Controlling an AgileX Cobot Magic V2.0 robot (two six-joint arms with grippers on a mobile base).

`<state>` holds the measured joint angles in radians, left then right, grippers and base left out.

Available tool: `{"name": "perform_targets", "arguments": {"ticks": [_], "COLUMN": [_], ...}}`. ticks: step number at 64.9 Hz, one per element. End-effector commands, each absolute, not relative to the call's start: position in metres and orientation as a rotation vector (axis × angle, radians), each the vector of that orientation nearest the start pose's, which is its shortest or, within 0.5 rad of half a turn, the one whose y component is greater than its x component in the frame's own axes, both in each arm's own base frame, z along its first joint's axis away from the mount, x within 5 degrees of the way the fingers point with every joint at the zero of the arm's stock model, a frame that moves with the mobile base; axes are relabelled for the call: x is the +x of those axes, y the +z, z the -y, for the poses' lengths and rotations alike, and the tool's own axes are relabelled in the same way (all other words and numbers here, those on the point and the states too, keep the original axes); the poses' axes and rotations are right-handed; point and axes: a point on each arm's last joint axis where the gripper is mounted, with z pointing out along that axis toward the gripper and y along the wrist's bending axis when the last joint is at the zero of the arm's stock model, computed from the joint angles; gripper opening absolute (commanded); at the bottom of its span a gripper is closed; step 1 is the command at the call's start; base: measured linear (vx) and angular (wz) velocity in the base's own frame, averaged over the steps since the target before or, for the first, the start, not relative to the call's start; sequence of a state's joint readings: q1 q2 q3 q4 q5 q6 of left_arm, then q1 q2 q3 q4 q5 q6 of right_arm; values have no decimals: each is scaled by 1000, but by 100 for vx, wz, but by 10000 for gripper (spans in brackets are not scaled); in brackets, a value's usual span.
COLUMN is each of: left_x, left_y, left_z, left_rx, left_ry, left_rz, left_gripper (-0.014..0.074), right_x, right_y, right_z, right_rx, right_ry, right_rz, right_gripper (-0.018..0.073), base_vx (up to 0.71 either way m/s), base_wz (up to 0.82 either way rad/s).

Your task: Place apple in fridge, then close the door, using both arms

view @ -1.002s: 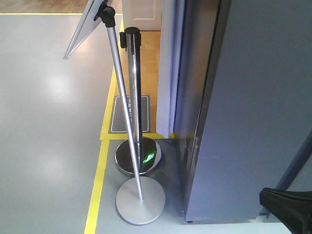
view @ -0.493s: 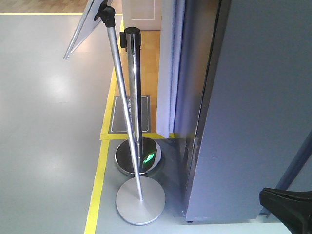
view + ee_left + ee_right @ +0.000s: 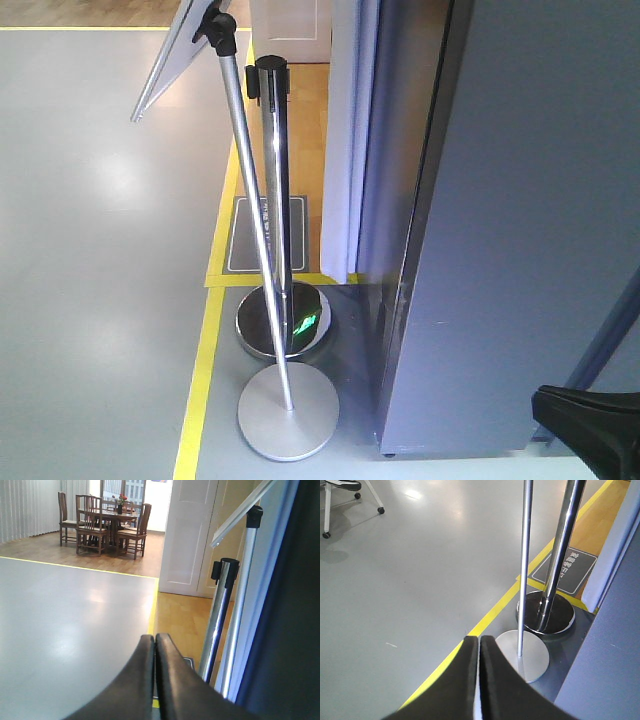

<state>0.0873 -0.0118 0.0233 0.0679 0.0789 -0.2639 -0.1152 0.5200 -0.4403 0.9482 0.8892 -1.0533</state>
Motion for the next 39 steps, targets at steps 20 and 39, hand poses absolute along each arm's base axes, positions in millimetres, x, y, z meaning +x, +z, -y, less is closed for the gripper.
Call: {"name": "perform_targets", "arguments": {"ticks": [20, 39], "left_x": [56, 56], "left_y": [196, 196], "left_z": [-5, -5], "left_rx": [-203, -194], "left_ry": [-71, -62], "left_rz": [-1504, -1503], "left_gripper": [-5, -5], "right_x": [91, 91], "right_y": [292, 292], "right_z": [-48, -48], "right_rx": [-556, -556], "right_ry": [480, 480], "right_rz": [-1925, -1925], "right_gripper": [-5, -5], "base_vx": [0, 0], "base_wz": [0, 0]}}
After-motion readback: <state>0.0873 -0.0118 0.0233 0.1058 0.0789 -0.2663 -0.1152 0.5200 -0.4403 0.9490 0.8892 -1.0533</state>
